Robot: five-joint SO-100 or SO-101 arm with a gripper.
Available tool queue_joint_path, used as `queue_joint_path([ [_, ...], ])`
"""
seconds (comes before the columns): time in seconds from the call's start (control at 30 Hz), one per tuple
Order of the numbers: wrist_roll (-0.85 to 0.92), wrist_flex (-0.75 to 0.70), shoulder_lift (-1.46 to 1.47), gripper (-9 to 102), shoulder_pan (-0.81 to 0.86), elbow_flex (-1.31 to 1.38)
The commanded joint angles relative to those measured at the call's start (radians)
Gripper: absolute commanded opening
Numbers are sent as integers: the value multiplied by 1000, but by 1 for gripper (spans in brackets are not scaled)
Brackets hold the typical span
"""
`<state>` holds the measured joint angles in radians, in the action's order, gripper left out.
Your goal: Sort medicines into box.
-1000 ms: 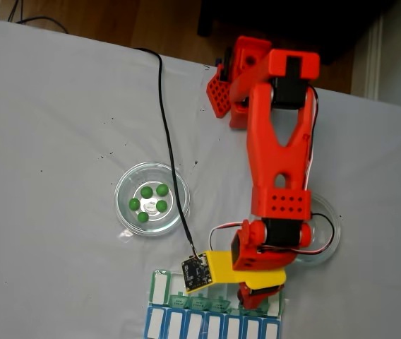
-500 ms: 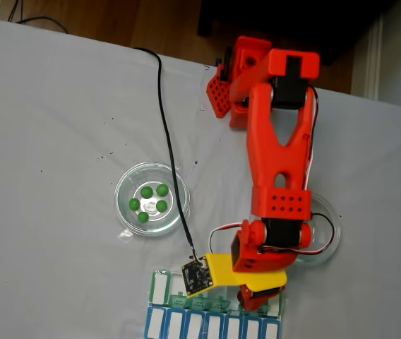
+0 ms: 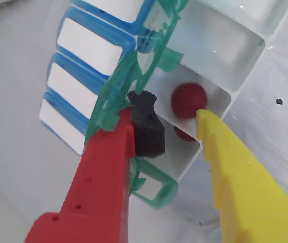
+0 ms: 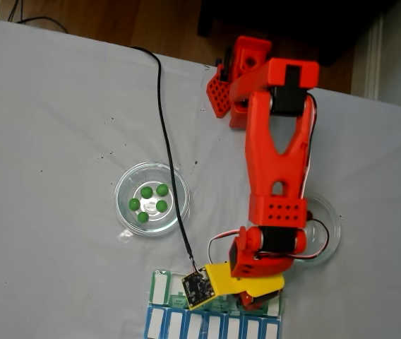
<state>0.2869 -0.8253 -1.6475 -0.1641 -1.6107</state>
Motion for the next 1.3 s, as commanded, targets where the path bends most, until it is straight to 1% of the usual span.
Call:
queue_joint_path([
  [0.0, 15, 31, -25, 12, -34, 44],
  [0.13, 11, 32, -41, 12, -32, 40],
  [0.27, -26, -48, -107, 14, -40, 34],
  [0.33, -55, -121, -130, 8, -41, 63],
  [0.37, -57, -181, -129, 3, -40, 103],
  [0.4, -60, -244, -123, 1, -40, 146],
  [0.47, -58, -345, -126, 1, -38, 212],
  [0.63, -55, -479, -179, 1, -66, 268],
  [0.73, -74, -561, -229, 1, -112, 276],
  [0.9, -153, -712, -281, 1, -209, 275],
  [1.07, -212, -747, -255, 1, -322, 170],
  [1.17, -239, -713, -255, 2, -377, 83],
  [1.27, -255, -650, -259, 2, -416, -9],
])
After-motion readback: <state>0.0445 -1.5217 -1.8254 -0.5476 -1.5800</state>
